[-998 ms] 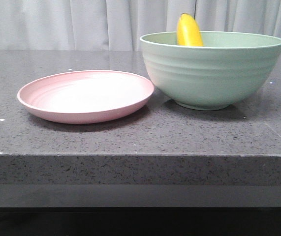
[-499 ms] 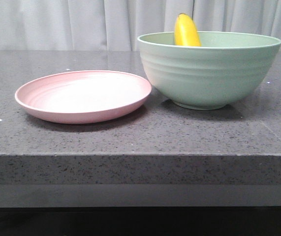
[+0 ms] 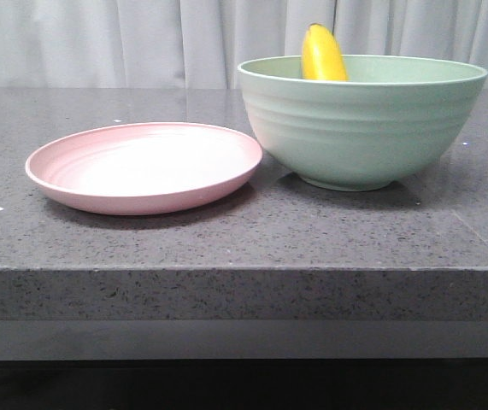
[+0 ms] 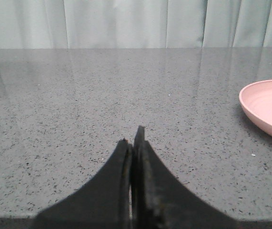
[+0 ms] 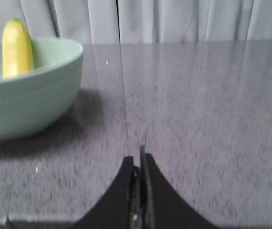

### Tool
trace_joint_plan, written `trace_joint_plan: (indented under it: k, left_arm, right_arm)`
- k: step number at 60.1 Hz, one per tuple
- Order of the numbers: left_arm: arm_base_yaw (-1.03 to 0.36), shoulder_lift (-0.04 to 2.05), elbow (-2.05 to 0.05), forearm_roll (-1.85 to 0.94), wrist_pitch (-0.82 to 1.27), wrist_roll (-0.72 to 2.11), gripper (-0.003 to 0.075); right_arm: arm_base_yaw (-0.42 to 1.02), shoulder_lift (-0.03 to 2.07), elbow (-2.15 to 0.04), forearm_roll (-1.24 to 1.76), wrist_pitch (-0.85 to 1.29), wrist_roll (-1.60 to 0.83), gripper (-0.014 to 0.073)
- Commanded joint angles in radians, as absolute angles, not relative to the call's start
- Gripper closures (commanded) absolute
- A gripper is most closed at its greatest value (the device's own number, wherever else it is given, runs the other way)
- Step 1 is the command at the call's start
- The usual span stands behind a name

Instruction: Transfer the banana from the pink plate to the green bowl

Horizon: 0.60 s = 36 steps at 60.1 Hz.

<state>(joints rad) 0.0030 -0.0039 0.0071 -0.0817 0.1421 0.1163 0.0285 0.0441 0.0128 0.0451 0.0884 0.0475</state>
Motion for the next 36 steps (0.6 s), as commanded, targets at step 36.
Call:
trace_joint_plan:
  k: [36]
  left_arm:
    - [0.006,-0.023,0.011,-0.091,0.054,0.117,0.0741]
  right_arm:
    - [0.021,-0.034,0.027,0.053,0.064,0.046,0.0682]
